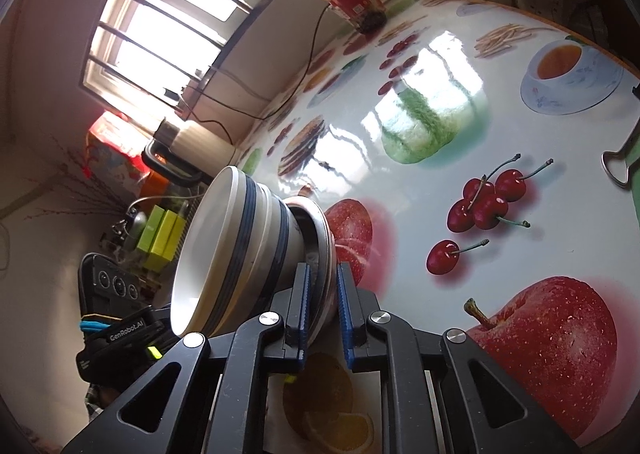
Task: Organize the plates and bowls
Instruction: 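Grasp the rim of the bowl stack with both tools and lift it, then carry the bowl stack with both tools toward the cream plate stack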
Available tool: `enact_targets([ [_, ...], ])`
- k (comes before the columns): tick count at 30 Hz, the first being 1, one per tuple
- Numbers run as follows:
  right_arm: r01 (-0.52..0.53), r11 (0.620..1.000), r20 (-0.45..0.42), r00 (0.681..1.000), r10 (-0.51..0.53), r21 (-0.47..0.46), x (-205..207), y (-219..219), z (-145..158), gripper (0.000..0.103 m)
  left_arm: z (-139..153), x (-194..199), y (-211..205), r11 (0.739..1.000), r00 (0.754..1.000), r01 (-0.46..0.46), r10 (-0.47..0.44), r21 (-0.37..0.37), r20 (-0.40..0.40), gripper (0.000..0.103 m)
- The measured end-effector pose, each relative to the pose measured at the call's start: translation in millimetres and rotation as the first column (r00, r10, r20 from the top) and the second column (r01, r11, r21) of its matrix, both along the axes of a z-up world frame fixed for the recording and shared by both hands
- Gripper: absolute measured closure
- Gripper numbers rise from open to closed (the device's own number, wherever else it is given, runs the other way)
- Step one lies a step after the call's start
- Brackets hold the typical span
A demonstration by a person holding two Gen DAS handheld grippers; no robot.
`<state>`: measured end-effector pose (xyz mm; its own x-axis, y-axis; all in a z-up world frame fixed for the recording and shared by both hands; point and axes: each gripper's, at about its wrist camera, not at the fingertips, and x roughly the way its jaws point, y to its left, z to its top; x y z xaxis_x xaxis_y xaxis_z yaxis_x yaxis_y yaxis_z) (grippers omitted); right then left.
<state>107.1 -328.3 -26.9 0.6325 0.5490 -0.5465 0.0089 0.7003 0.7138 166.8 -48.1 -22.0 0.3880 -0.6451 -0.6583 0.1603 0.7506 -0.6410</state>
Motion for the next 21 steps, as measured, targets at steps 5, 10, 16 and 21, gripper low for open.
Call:
enact_targets([
  [5,0.0,1.0,0.001,1.0,0.0,0.0,0.1,-0.9,-0.3,0.089,-1.7,1.8,-4.1,1.0,1.0,0.01,-0.01,0.003,-0.009,0.092],
  [10,0.001,1.0,0.002,1.0,-0.001,-0.001,-0.1,-0.7,-0.2,0.089,-2.6,2.6,-5.7,1.0,1.0,0.014,-0.014,0.003,-0.013,0.092],
  [16,0.001,1.0,0.003,1.0,-0.001,0.001,-0.2,-0.9,-0.6,0.089,-2.1,1.9,-6.6,1.0,1.0,0.021,-0.021,0.001,-0.008,0.095],
  [21,0.001,1.0,0.003,1.0,-0.001,0.0,-0.2,-1.2,-0.9,0.089,-1.1,2.6,-7.0,1.0,1.0,0.021,-0.021,0.004,-0.006,0.095],
])
